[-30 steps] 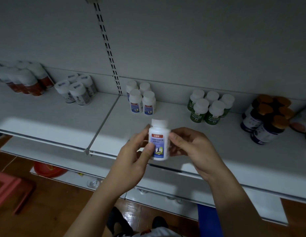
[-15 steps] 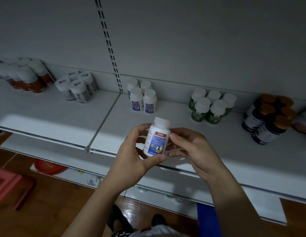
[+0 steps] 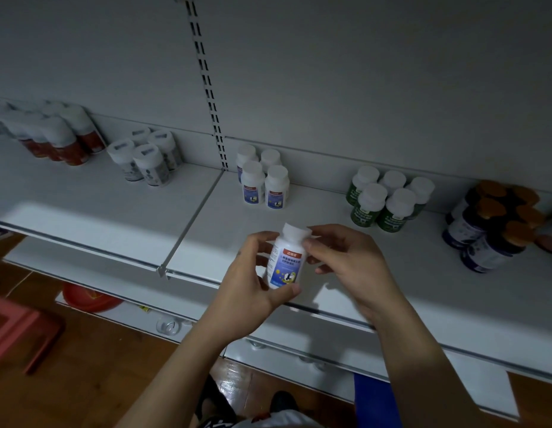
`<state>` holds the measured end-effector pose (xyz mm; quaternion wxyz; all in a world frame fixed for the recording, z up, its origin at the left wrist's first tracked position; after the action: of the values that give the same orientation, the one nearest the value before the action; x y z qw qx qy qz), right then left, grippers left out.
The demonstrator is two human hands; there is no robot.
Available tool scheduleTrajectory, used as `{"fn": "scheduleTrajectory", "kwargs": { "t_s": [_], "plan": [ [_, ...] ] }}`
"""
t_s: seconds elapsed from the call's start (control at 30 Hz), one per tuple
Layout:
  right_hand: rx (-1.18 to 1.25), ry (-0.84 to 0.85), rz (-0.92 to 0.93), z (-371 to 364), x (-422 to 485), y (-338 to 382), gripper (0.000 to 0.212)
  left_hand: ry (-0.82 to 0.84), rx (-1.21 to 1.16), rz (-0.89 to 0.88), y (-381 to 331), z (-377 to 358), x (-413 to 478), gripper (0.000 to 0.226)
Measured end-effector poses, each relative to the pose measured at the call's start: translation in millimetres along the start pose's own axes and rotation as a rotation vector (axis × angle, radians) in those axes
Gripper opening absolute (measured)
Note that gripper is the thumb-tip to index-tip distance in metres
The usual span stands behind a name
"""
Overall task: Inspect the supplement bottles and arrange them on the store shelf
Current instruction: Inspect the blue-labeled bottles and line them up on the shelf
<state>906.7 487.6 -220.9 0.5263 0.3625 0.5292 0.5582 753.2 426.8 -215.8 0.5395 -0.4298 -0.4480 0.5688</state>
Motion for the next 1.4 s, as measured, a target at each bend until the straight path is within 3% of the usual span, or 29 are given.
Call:
{"fn": "scheduleTrajectory", "kwargs": {
  "t_s": [0.1,0.27,0.43,0.63,0.8,0.9,1.0,1.3,1.4],
  "plan": [
    [-0.075,-0.006,-0.018,-0.8,8.5,-1.5,0.015,0.003,0.001,0.001,1.2,0.4,3.8,0.065],
    [-0.333,-0.019,0.014,-0.5,25.8,12.1,0.051,-0.017,0.106,-0.046,7.3,3.5,17.3,0.071],
    [-0.524,-0.009,0.090,-1.7,42.2,43.3,0.031,0.001,0.163,-0.080,10.1,6.6,37.6,0.074],
    [-0.760,-0.056,0.131,-5.1,58.9,69.8,0.034,0.050,0.208,-0.145,9.3,9.9,58.7,0.077],
    [-1.030,-0.197,0.086,12.6,83.5,91.7,0.030,0.103,0.630,-0.163,17.9,28.0,75.4,0.080],
    [-1.073,-0.266,0.065,22.8,110.1,98.3,0.032,0.124,0.848,-0.109,25.5,47.5,88.5,0.082],
    [-1.116,-0.273,0.026,16.8,136.0,99.4,0.034,0.111,0.916,-0.113,25.5,65.3,101.5,0.074],
    [-1.010,-0.328,-0.146,-14.8,179.2,71.6,0.038,0.138,0.992,-0.114,26.5,97.5,117.8,0.071],
    [-0.978,-0.354,-0.181,-22.3,181.4,65.9,0.030,0.150,0.961,-0.111,32.5,105.3,118.7,0.070]
  ]
}}
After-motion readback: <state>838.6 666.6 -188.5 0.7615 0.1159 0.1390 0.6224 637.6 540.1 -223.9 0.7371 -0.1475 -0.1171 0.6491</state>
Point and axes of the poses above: each hand's wrist, its own x-axis towards the middle knuckle, its own z-axis out of the back of the hand, y = z × x, the point moved 8 cm from there along x, towards the middle knuckle, and after that the axes turned 7 degrees about -x, right-handed, at the moved point
